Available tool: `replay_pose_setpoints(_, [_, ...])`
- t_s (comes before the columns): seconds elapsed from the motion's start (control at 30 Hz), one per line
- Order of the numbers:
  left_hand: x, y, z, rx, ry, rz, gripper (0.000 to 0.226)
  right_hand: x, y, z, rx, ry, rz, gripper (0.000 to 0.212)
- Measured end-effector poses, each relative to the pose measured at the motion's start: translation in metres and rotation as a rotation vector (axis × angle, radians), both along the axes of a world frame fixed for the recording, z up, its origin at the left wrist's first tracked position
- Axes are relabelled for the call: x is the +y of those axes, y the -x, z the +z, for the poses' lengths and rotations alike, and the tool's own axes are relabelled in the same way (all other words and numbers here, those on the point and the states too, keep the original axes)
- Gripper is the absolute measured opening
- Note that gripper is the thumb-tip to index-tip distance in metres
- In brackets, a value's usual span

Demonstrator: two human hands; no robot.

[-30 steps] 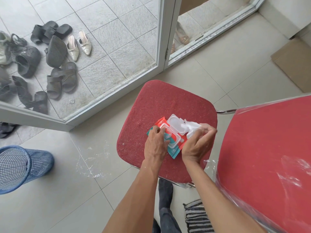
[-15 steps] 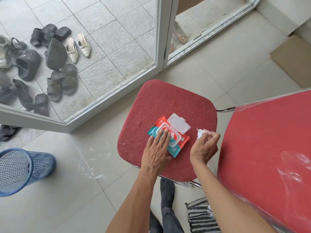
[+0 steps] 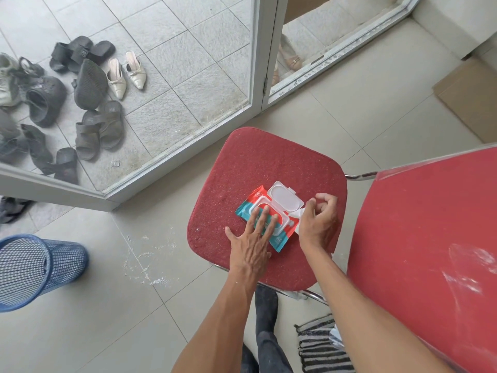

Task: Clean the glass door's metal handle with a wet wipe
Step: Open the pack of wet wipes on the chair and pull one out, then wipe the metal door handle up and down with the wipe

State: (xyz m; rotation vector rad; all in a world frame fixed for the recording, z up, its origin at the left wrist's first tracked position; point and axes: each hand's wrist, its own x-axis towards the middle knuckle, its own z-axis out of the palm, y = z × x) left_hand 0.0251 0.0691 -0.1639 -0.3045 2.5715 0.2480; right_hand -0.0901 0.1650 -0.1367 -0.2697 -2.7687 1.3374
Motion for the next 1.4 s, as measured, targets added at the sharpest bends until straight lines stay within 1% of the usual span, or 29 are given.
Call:
replay_pose_setpoints(0.13, [0.000, 0.001, 0.006, -0.025, -0.016, -0.008, 0.091, -0.004, -0.001, 0.000, -0.120, -0.038, 0.144, 0.027])
replay_pose_setpoints(0.2, [-0.004, -0.001, 0.012, 0.030, -0.108, -0.002, 0.085, -0.004, -0.005, 0.001, -0.108, -0.061, 0.197, 0.027])
replay_pose_setpoints(0.23, [-0.006, -0.003, 0.015, 0.091, -0.185, 0.046, 0.081, -0.005, -0.008, 0.002, -0.082, -0.071, 0.221, 0.026])
replay_pose_setpoints(0.3, [-0.014, -0.008, 0.022, 0.244, -0.277, 0.249, 0.077, -0.006, -0.016, 0.004, -0.010, -0.099, 0.293, 0.024])
replay_pose_setpoints(0.37, [-0.025, -0.013, 0.027, 0.365, -0.264, 0.495, 0.082, -0.007, -0.026, 0.004, 0.063, -0.142, 0.384, 0.024])
replay_pose_setpoints(0.4, [-0.029, -0.016, 0.028, 0.394, -0.246, 0.571, 0.086, -0.006, -0.033, 0.003, 0.084, -0.157, 0.426, 0.024])
replay_pose_setpoints(0.43, [-0.034, -0.018, 0.029, 0.402, -0.228, 0.582, 0.091, -0.006, -0.039, 0.002, 0.094, -0.165, 0.463, 0.026])
replay_pose_setpoints(0.47, [-0.036, -0.019, 0.030, 0.400, -0.208, 0.526, 0.094, -0.005, -0.045, 0.001, 0.096, -0.172, 0.500, 0.028])
replay_pose_setpoints(0.53, [-0.039, -0.022, 0.031, 0.371, -0.179, 0.301, 0.093, -0.003, -0.057, -0.004, 0.092, -0.235, 0.586, 0.034])
replay_pose_setpoints(0.6, [-0.038, -0.023, 0.029, 0.318, -0.166, 0.089, 0.092, -0.001, -0.068, -0.006, 0.033, -0.338, 0.663, 0.041])
replay_pose_setpoints(0.67, [-0.033, -0.023, 0.023, 0.261, -0.155, -0.055, 0.091, 0.000, -0.076, -0.007, -0.056, -0.384, 0.705, 0.048])
replay_pose_setpoints(0.7, [-0.030, -0.023, 0.019, 0.240, -0.149, -0.088, 0.093, 0.001, -0.078, -0.007, -0.080, -0.399, 0.716, 0.050])
replay_pose_setpoints(0.77, [-0.025, -0.024, 0.015, 0.198, -0.139, -0.085, 0.092, 0.000, -0.082, -0.006, -0.096, -0.447, 0.723, 0.054])
replay_pose_setpoints(0.87, [-0.020, -0.026, 0.011, 0.157, -0.117, -0.038, 0.083, -0.002, -0.089, -0.005, -0.107, -0.505, 0.728, 0.063])
replay_pose_setpoints(1.0, [-0.015, -0.024, 0.012, 0.122, -0.130, 0.002, 0.078, -0.002, -0.097, -0.008, -0.222, -0.572, 0.749, 0.075])
replay_pose_setpoints(1.07, [-0.016, -0.023, 0.014, 0.103, -0.143, 0.009, 0.078, -0.002, -0.100, -0.009, -0.263, -0.591, 0.751, 0.077])
replay_pose_setpoints(1.1, [-0.016, -0.022, 0.017, 0.105, -0.154, 0.008, 0.078, -0.002, -0.100, -0.008, -0.285, -0.579, 0.740, 0.075])
replay_pose_setpoints(1.17, [-0.019, -0.020, 0.026, 0.129, -0.197, 0.036, 0.076, -0.003, -0.100, -0.002, -0.342, -0.436, 0.670, 0.064])
replay_pose_setpoints(1.2, [-0.020, -0.019, 0.032, 0.145, -0.224, 0.098, 0.072, -0.005, -0.100, 0.001, -0.377, -0.338, 0.610, 0.057])
replay_pose_setpoints(1.23, [-0.023, -0.015, 0.041, 0.160, -0.269, 0.216, 0.066, -0.008, -0.098, 0.007, -0.416, -0.254, 0.545, 0.051])
replay_pose_setpoints(1.27, [-0.024, -0.011, 0.048, 0.161, -0.340, 0.404, 0.059, -0.010, -0.095, 0.011, -0.462, -0.189, 0.478, 0.045])
replay_pose_setpoints(1.33, [-0.035, 0.002, 0.072, 0.128, -0.570, 0.835, 0.044, -0.023, -0.084, 0.025, -0.556, -0.063, 0.353, 0.037])
replay_pose_setpoints(1.37, [-0.041, 0.008, 0.085, 0.081, -0.712, 0.988, 0.039, -0.030, -0.080, 0.031, -0.592, 0.001, 0.302, 0.034])
replay_pose_setpoints(1.4, [-0.049, 0.013, 0.102, 0.025, -0.834, 1.077, 0.034, -0.041, -0.074, 0.044, -0.612, 0.068, 0.273, 0.031])
